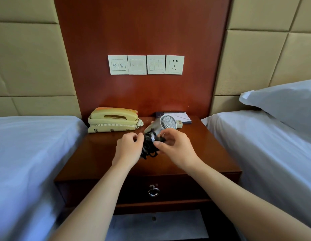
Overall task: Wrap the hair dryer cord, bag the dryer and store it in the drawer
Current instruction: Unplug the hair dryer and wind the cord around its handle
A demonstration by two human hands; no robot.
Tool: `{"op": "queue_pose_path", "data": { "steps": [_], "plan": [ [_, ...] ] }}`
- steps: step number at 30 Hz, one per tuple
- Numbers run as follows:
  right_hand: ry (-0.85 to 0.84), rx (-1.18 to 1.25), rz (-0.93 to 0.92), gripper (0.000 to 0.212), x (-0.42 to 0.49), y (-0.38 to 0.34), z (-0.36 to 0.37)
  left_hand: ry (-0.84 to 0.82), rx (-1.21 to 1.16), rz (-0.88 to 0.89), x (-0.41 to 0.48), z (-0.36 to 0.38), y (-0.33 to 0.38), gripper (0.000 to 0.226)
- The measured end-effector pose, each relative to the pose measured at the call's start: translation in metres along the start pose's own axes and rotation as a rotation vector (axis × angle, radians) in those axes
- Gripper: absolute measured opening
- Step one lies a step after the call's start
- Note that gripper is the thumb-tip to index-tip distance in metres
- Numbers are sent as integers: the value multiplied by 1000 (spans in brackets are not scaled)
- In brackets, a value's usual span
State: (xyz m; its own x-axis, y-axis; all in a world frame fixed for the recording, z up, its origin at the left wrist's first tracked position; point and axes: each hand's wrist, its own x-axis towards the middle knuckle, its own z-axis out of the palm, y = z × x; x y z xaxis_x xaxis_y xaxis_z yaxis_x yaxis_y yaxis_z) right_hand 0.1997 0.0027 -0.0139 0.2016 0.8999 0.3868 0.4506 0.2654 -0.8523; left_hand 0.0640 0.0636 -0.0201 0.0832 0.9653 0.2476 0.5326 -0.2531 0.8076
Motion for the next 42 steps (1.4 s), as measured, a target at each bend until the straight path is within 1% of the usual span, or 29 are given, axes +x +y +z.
{"op": "queue_pose_path", "data": {
  "steps": [3, 5, 7, 9, 12, 15, 18, 22, 27, 29, 31, 34, 35, 37, 40, 41, 42],
  "plan": [
    [-11, -30, -14, 15, -1, 8, 6, -42, 76, 18, 0, 6, -1, 35],
    [-34, -154, -115, 12, -4, 10, 9, -65, 118, 36, 0, 9, -1, 33],
    [-49, -276, -235, 15, -8, 13, 14, -108, 153, 26, 2, 11, 0, 32],
    [-48, -308, -275, 18, -12, 18, 18, -174, 139, 16, 4, 14, -1, 33],
    [-49, -308, -261, 22, -15, 26, 24, -221, 140, 35, 8, 16, -2, 26],
    [-23, -292, -241, 22, -14, 33, 29, -195, 144, 85, 14, 18, -1, 22],
    [-7, -303, -222, 22, -13, 37, 33, -158, 150, 89, 18, 20, 4, 19],
    [-2, -286, -205, 24, -7, 41, 29, -126, 221, 93, 23, 26, 8, 24],
    [-16, -251, -175, 27, -7, 46, 24, -170, 289, 81, 25, 32, 4, 32],
    [-15, -233, -164, 24, -8, 47, 21, -182, 251, 49, 25, 32, 4, 34],
    [-22, -251, -148, 23, -9, 49, 18, -192, 144, -17, 26, 30, 4, 35],
    [-20, -263, -122, 22, -8, 50, 16, -242, -27, -85, 25, 29, 2, 18],
    [-14, -256, -111, 21, -8, 50, 15, -249, -82, -100, 24, 29, 2, 17],
    [-9, -222, -81, 19, -6, 48, 12, -246, -187, -134, 24, 29, 0, 24],
    [-36, -181, -23, 15, 0, 45, 5, -279, -378, -162, 21, 27, 3, 24],
    [-43, -186, -10, 15, 2, 45, 4, -303, -405, -156, 20, 26, 4, 27],
    [-40, -202, -6, 17, 3, 45, 2, -319, -383, -132, 19, 26, 4, 28]
  ]
}}
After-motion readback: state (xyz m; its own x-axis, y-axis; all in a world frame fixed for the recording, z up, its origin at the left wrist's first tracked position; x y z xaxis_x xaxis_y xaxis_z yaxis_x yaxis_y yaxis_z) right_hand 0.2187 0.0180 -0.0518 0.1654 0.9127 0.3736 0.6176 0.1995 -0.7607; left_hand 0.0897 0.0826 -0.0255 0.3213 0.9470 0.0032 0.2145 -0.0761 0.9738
